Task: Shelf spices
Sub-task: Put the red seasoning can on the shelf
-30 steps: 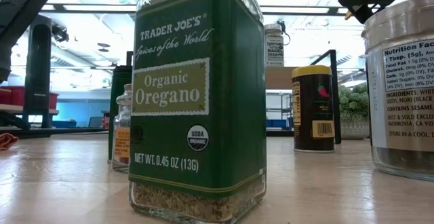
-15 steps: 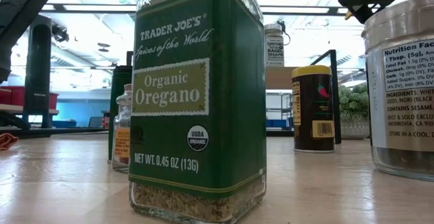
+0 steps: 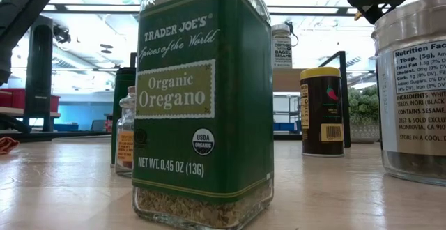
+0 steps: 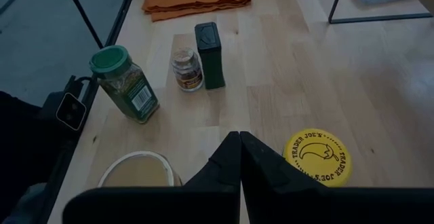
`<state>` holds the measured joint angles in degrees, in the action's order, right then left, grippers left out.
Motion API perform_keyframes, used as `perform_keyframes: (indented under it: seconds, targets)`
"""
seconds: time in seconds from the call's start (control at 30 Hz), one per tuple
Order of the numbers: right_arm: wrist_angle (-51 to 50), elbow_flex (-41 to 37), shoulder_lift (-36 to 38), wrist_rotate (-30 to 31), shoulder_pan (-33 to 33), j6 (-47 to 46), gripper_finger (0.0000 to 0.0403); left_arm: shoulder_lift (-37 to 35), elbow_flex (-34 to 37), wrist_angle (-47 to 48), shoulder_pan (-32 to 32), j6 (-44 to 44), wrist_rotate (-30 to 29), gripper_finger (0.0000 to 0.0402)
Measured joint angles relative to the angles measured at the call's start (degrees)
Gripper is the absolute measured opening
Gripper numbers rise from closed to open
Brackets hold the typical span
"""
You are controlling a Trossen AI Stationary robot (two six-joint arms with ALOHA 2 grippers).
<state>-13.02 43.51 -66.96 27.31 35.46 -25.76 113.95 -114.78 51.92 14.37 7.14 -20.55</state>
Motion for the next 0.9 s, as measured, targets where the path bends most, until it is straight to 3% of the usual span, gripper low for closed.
perform_keyframes:
  seconds: [0.5, 0.9]
  targets:
    - [0.02, 0.0, 0.0, -0.02, 0.0, 0.0, 0.0002, 0.0, -0.29, -1.12, -0.22, 0.11, -0.81, 0.0]
    - [0.07, 0.0, 0.0, -0.04, 0.01, 0.01, 0.0002, -0.2, -9.58, 1.82, 1.38, 4.72, -2.46, 0.0]
